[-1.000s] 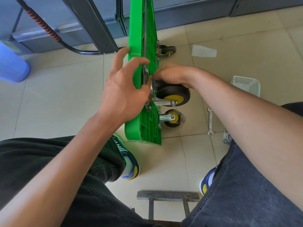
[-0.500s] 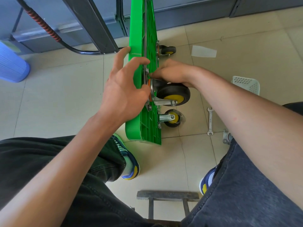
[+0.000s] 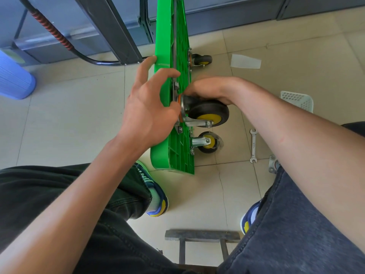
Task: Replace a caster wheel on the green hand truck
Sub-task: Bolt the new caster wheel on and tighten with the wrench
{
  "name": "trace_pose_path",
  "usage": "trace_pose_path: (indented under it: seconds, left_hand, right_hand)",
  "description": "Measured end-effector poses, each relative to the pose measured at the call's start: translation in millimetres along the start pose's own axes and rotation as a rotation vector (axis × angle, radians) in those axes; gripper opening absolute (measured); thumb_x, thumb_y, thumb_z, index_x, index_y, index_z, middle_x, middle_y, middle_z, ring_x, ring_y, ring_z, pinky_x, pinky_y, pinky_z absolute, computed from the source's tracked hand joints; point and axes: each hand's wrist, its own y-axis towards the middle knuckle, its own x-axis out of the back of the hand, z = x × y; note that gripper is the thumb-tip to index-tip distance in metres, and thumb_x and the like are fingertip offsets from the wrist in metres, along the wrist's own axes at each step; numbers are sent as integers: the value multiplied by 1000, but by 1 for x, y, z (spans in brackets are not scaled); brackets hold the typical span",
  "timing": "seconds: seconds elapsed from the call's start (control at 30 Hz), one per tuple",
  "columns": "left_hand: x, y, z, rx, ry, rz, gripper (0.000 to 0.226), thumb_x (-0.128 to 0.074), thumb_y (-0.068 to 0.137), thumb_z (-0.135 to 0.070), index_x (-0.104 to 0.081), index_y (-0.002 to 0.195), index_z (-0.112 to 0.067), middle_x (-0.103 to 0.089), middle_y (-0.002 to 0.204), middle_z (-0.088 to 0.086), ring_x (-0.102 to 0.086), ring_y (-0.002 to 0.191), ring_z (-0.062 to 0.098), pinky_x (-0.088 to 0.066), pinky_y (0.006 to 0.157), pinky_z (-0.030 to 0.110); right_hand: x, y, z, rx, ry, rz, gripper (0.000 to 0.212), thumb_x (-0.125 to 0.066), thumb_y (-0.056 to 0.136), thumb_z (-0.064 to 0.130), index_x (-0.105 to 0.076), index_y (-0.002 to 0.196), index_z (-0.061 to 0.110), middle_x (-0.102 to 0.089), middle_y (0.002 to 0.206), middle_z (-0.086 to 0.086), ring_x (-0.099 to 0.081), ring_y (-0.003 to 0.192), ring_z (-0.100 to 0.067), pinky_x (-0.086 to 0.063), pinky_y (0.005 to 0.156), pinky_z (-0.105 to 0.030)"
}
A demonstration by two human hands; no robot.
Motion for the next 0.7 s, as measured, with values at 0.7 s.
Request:
trace_pose_path:
  seconds: [0.7]
  left_hand:
    - [-1, 0, 1, -8, -22, 3, 50, -67, 76, -14, -64, 125, -28, -33, 157, 2, -50, 126, 21, -42, 89, 24]
  right_hand:
    - [6, 0, 2, 39, -26, 0, 18, -62, 97, 21, -73, 110, 16, -73, 106, -4, -70, 105, -25, -56, 95, -47]
